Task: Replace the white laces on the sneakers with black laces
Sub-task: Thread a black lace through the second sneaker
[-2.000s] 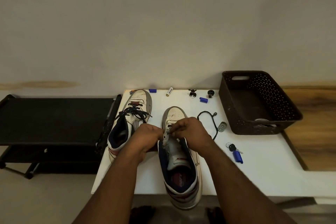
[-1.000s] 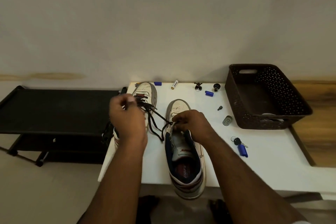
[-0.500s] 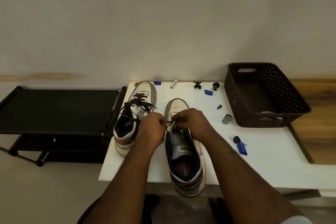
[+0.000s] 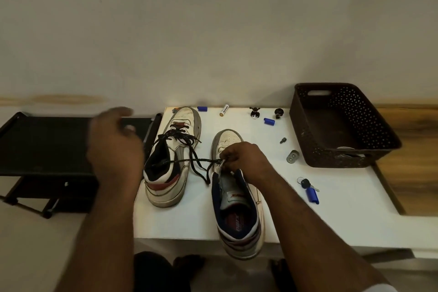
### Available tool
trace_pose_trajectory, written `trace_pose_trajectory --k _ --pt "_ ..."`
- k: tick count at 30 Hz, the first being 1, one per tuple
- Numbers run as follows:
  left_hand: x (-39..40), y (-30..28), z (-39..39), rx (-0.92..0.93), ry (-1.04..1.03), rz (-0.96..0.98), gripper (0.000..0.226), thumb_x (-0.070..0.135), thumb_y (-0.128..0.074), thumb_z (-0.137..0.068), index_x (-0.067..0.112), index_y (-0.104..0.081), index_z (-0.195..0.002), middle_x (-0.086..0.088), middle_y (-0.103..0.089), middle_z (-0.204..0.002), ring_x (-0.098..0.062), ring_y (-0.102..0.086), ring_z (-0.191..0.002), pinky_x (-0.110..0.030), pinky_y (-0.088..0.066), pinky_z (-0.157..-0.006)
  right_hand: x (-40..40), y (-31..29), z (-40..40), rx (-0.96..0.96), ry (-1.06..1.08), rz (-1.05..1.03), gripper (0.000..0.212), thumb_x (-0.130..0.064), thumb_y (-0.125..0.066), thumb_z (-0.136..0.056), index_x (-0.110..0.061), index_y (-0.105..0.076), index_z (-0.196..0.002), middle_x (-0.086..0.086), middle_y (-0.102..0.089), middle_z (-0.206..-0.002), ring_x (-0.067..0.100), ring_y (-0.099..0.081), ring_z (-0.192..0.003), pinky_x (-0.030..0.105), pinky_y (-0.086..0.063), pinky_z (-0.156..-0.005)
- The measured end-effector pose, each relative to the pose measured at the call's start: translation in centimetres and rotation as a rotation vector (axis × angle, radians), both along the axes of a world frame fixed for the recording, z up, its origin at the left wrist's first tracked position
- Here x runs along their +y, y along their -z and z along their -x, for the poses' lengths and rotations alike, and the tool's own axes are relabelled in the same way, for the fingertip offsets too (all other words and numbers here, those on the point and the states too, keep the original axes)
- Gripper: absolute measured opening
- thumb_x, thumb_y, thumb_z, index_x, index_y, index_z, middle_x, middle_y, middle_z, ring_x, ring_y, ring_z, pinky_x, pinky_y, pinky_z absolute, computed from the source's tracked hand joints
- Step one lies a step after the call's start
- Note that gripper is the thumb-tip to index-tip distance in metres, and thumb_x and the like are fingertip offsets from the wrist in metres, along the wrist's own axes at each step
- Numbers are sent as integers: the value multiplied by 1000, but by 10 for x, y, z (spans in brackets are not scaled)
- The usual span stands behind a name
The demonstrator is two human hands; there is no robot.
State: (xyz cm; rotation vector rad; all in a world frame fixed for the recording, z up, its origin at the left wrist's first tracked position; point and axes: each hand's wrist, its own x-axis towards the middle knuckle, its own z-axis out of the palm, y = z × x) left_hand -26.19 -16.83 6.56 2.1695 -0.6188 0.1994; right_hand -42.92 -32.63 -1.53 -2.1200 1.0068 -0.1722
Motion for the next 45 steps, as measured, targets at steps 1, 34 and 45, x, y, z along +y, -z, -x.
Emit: trace_pose_trajectory --k 1,34,45 --pt "-15 3 22 58 135 -84 39 -2 -52 -89 25 -66 -114 -1 -63 -116 -21 -65 -93 -23 -49 -71 0 0 0 10 -5 4 31 -10 -73 -80 -21 -72 -109 0 -71 -109 16 -66 -97 31 -51 -93" --pt "-57 58 67 481 495 -369 16 0 -63 -86 11 -73 -89 -10 -71 -88 -25 -66 -78 -21 -48 -62 -5 -30 27 97 61 -147 21 -28 -71 -85 -10 -66 -76 12 -70 -77 16 -62 -60 24 -52 -52" --pt "-62 53 57 302 515 -708 23 22 -64 -91 11 -74 -109 -11 -72 -102 -25 -65 -95 -27 -48 -81 0 -33 13 236 80 -34 30 -32 -76 -77 -4 -69 -89 10 -70 -83 23 -69 -72 38 -59 -76"
